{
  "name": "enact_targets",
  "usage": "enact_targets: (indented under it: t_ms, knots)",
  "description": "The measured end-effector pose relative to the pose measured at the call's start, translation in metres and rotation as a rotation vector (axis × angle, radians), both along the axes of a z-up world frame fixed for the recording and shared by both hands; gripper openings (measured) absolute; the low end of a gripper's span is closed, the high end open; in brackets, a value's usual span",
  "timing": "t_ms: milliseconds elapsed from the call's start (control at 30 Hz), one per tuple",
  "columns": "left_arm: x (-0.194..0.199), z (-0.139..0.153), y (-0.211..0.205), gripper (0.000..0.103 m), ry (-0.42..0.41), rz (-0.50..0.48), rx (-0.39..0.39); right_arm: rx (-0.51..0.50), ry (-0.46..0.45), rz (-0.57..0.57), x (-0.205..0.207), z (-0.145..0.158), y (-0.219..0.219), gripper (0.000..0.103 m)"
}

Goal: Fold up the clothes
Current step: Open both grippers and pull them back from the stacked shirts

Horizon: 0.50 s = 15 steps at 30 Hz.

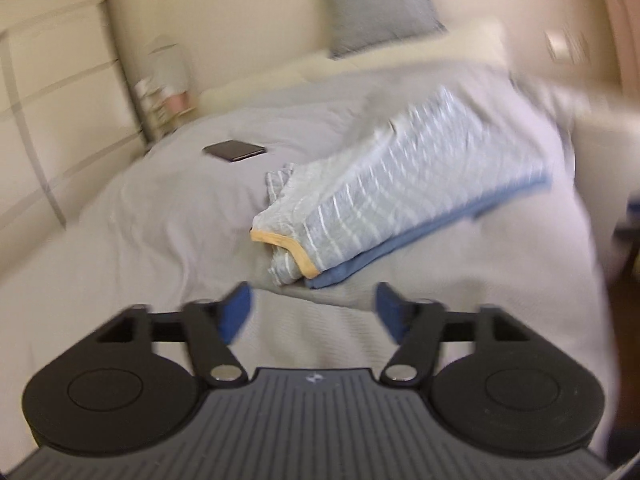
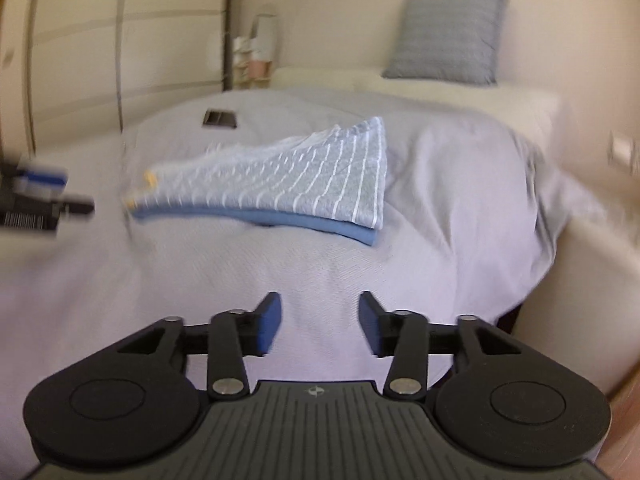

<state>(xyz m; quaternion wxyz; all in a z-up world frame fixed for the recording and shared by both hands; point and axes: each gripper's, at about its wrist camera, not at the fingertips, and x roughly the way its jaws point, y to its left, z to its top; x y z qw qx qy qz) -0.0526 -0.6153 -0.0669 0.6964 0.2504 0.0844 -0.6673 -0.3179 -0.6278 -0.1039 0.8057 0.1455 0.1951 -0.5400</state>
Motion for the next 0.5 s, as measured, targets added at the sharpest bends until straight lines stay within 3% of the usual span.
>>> enact_targets:
  t_ms: [33, 100, 133, 400, 500]
  knots:
    - [-0.001, 0.003, 0.007, 0.086, 0.045, 0.024, -0.010, 0.017, -0.040, -0.013, -0.002, 0.005, 0.002, 0.061]
    - [-0.004, 0.009, 0.020, 0.102, 0.125, 0.071, -0.030, 0.022, -0.061, -0.022, -0.002, 0.017, 0.003, 0.090]
    - [-0.006, 0.012, 0.025, 0.102, 0.161, 0.092, -0.039, 0.025, -0.071, -0.027, -0.003, 0.022, 0.004, 0.093]
    - [-0.016, 0.028, 0.044, 0.102, 0.302, 0.152, -0.025, 0.054, -0.102, -0.052, -0.004, 0.050, 0.011, 0.100]
    - [-0.021, 0.029, 0.051, 0.102, 0.308, 0.144, -0.020, 0.066, -0.100, -0.050, -0.002, 0.056, 0.016, 0.101]
